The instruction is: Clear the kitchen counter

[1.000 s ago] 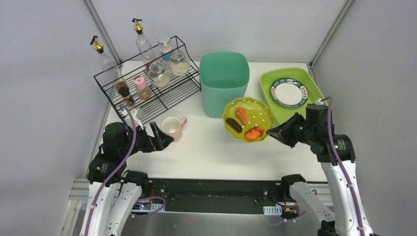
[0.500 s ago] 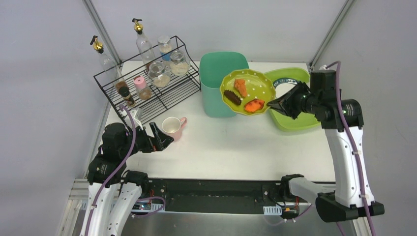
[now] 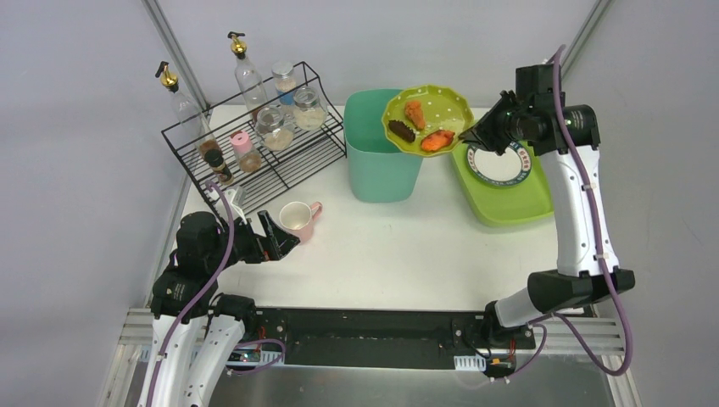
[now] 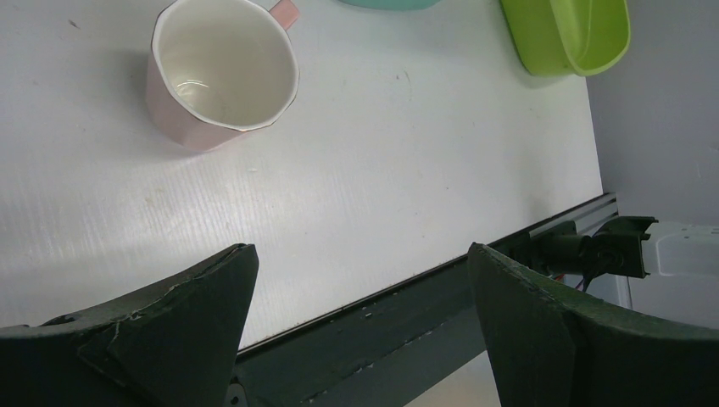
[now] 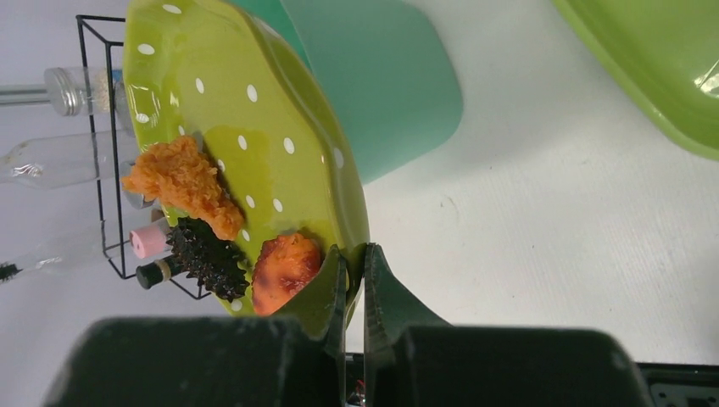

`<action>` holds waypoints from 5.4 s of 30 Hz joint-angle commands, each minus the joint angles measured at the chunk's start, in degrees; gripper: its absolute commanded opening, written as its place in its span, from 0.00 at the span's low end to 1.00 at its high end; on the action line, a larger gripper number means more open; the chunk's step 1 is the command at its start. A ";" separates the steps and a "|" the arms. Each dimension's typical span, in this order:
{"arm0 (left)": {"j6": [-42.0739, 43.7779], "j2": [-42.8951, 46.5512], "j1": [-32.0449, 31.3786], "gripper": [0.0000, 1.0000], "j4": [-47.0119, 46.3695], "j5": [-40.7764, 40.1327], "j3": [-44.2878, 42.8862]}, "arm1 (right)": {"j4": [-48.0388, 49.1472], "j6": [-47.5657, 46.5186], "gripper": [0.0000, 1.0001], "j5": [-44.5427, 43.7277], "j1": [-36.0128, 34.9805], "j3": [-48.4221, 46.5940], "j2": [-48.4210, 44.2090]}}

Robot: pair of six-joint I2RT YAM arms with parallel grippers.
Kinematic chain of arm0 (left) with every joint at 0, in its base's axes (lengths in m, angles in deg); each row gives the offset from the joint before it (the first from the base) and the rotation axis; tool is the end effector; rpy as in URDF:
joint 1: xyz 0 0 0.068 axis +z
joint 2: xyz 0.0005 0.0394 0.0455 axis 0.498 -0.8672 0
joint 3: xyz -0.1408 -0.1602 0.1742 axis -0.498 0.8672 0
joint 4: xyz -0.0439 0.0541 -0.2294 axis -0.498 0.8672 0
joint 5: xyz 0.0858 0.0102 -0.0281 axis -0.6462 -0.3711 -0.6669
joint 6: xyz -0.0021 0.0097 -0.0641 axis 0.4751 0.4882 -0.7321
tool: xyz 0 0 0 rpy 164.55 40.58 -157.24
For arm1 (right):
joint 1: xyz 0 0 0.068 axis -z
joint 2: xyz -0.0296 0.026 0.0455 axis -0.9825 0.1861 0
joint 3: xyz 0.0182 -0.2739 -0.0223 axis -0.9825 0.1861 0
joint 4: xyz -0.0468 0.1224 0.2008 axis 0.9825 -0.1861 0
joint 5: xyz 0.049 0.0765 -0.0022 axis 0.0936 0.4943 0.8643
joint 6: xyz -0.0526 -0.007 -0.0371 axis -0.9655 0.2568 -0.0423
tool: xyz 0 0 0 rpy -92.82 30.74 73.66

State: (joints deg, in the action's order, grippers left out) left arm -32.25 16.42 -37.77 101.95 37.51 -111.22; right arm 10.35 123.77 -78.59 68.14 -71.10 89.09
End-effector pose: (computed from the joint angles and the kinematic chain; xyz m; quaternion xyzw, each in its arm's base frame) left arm 0.0719 -0.0330 0.3092 -0.0057 0.8190 -0.3446 0.4588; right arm 0.2537 0.0558 0.4592 0.1563 0.8834 0.2175 0.3846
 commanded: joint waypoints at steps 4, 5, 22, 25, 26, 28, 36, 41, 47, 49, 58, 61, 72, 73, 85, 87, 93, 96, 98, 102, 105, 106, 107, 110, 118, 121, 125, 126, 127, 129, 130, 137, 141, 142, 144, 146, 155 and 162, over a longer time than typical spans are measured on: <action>0.40 -0.25 -0.27 1.00 -2.23 0.77 0.41 | 8.74 -3.56 0.00 -0.44 -0.31 -8.70 3.37; 0.41 -0.31 -0.27 1.00 -2.23 0.77 0.39 | 9.03 -4.46 0.00 -0.62 -0.36 -9.17 4.04; 0.45 -0.43 -0.24 1.00 -2.23 0.76 0.39 | 10.40 -15.39 0.00 -11.55 -6.77 -25.11 17.11; 0.40 -0.44 -0.28 1.00 -2.23 0.77 0.33 | 10.21 -15.54 0.00 -12.13 -6.78 -28.74 19.93; 0.42 -0.45 -0.28 1.00 -2.23 0.77 0.37 | 10.68 -15.65 0.00 -12.08 -6.76 -28.83 20.32; 0.42 -0.58 -0.28 1.00 -2.23 0.77 0.34 | 12.74 -16.60 0.00 -12.10 -7.11 -27.54 20.43; 0.48 -0.97 -0.28 1.00 -2.22 0.83 0.35 | 21.22 -22.59 0.00 -16.20 -9.29 -21.95 20.47; 0.48 -0.94 -0.37 1.00 -2.26 0.85 0.37 | 25.49 -27.16 0.00 -18.68 -11.44 -21.61 20.75; 0.49 -0.96 -0.36 1.00 -2.23 0.86 0.40 | 30.69 -30.79 0.00 -19.90 -12.48 -17.00 19.42; 0.51 -1.06 -0.45 1.00 -2.23 0.84 0.34 | 34.31 -32.71 0.00 -21.01 -13.52 -13.59 18.00; 0.49 -1.41 -0.84 1.00 -2.23 0.86 0.40 | 42.63 -42.77 0.00 -28.27 -17.56 -9.27 16.67; 0.48 -1.45 -0.81 1.00 -2.23 0.86 0.39 | 44.90 -44.47 0.00 -29.23 -18.43 -7.79 15.99; 0.48 -1.46 -0.80 1.00 -2.23 0.77 0.41 | 55.24 -55.83 0.00 -34.74 -23.81 -2.65 13.15; 0.48 -1.47 -0.82 1.00 -2.23 0.77 0.35 | 56.35 -57.27 0.00 -35.24 -24.36 -2.19 12.92; 0.48 -1.45 -0.80 1.00 -2.23 0.75 0.35 | 72.58 -80.31 0.00 -42.89 -31.24 1.52 13.02; 0.53 -1.47 -0.80 1.00 -2.23 0.77 0.35 | 74.99 -83.99 0.00 -43.75 -32.14 1.73 13.85; 0.53 -1.55 -0.81 1.00 -2.23 0.62 0.37 | 86.48 -95.07 0.00 -45.62 -34.66 5.91 15.06; 0.48 -1.59 -0.80 1.00 -2.21 0.69 0.33 | 87.05 -95.19 0.00 -46.36 -34.83 5.63 15.33; 0.51 -1.51 -0.80 1.00 -2.23 0.70 0.39 | 87.76 -95.52 0.00 -46.49 -34.81 5.61 15.32; 0.49 -1.49 -0.80 1.00 -2.23 0.77 0.36 | 88.33 -95.64 0.00 -47.22 -34.81 5.08 15.12; 0.50 -1.48 -0.84 1.00 -2.22 0.77 0.33 | 88.31 -94.44 0.00 -48.65 -34.76 3.72 14.86; 0.51 -1.50 -0.81 1.00 -2.21 0.77 0.39 | 87.96 -94.00 0.00 -49.10 -34.76 2.91 14.80; 0.51 -1.53 -0.80 1.00 -2.22 0.75 0.34 | 87.44 -93.43 0.00 -49.62 -34.78 2.34 14.58; 0.49 -1.45 -0.80 1.00 -2.22 0.77 0.34 | 86.92 -91.88 0.00 -51.67 -34.69 1.29 13.65; 0.53 -1.64 -0.80 1.00 -2.23 0.86 0.41 | 77.58 -79.31 0.00 -56.04 -32.83 -0.98 8.52; 0.48 -1.72 -0.81 1.00 -2.23 0.92 0.38 | 72.24 -71.97 0.00 -57.15 -31.04 -2.05 6.41; 0.45 -1.75 -0.85 1.00 -2.18 0.93 0.35 | 64.78 -63.12 0.00 -57.84 -27.48 -3.99 4.52; 0.45 -1.74 -0.81 1.00 -2.22 0.83 0.38 | 63.28 -61.82 0.00 -57.94 -26.54 -4.27 3.92; 0.40 -1.82 -0.80 1.00 -2.23 0.85 0.45 | 61.40 -58.75 0.00 -57.76 -25.37 -4.88 3.49; 0.40 -1.78 -0.78 1.00 -2.20 0.79 0.40 | 57.03 -54.30 0.00 -57.45 -22.90 -6.12 2.69; 0.41 -1.77 -0.80 1.00 -2.18 0.70 0.49 | 54.94 -51.98 0.00 -57.13 -21.36 -6.58 2.38; 0.42 -1.84 -0.85 1.00 -2.23 0.81 0.42 | 40.48 -32.24 0.00 -49.26 -7.30 -4.51 -2.27; 0.42 -1.92 -0.80 1.00 -2.23 0.72 0.43 | 37.97 -22.89 0.00 -42.71 1.92 1.97 -5.99; 0.40 -1.89 -0.80 1.00 -2.23 0.76 0.49 | 37.67 -20.78 0.00 -40.70 4.11 3.58 -6.72; 0.43 -1.81 -0.80 1.00 -2.23 0.77 0.44 | 38.05 -16.61 0.00 -37.24 8.89 7.55 -8.30; 0.40 -1.67 -0.80 1.00 -2.23 0.69 0.43 | 38.55 -13.12 0.00 -33.93 12.12 11.60 -9.16; 0.47 -1.46 -0.80 1.00 -2.23 0.89 0.43 | 44.41 -3.14 0.00 -25.77 21.86 26.35 -11.07; 0.49 -1.45 -0.80 1.00 -2.23 0.94 0.44 | 48.90 -1.04 0.00 -24.15 24.25 33.28 -9.34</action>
State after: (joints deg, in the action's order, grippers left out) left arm -32.23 15.00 -38.19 101.95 37.53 -111.22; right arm 44.38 116.26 -105.56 91.26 -38.03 82.40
